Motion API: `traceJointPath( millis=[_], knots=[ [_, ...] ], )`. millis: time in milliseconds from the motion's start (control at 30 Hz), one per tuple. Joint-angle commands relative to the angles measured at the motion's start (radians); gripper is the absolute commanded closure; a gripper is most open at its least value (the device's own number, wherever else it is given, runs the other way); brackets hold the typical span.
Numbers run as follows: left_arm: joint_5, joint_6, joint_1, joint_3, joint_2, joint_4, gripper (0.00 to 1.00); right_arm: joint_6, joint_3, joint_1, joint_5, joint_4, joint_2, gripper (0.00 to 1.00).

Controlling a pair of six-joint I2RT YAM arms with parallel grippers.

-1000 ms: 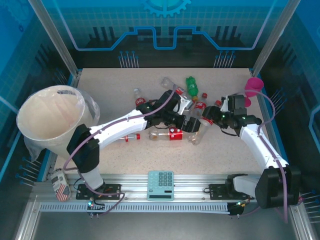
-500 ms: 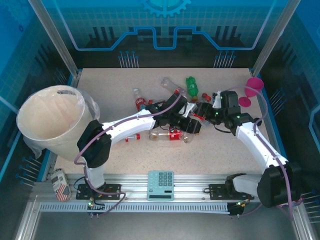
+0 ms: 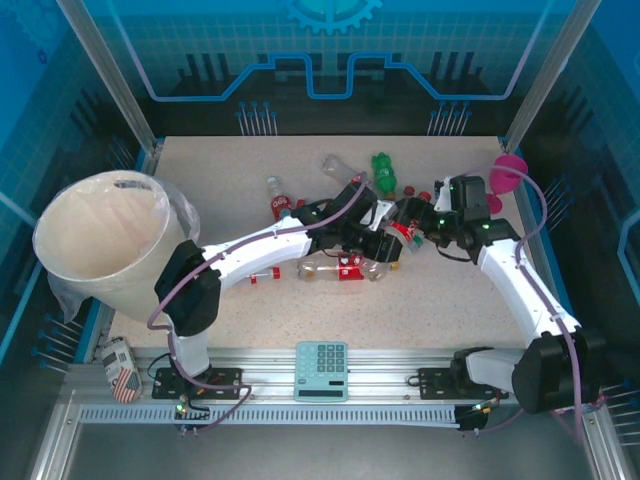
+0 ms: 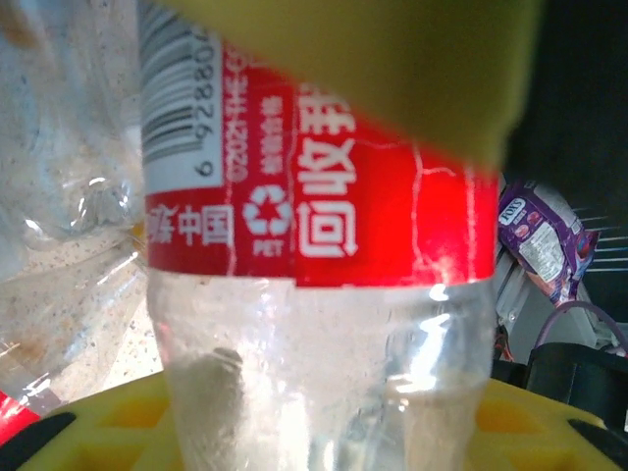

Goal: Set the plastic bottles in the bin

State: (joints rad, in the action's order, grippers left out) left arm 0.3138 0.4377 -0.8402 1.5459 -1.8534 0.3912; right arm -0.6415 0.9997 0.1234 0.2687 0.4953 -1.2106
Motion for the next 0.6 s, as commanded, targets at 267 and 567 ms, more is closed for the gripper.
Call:
traceJointPath(
  millis=[267,567],
  knots=[
    [-0.195,-0.294,0.115,0.275,0.106,0.389,0.57,0.010,-0.015,-0.120,-0.027,-0.016,0.036,0.06],
    [-0.344,-0.371,0.326,0.406,0.291,0.613,0.58,-0.022,-0.041,-0.113,0.012,-0.112,-0.030,0.05]
  ],
)
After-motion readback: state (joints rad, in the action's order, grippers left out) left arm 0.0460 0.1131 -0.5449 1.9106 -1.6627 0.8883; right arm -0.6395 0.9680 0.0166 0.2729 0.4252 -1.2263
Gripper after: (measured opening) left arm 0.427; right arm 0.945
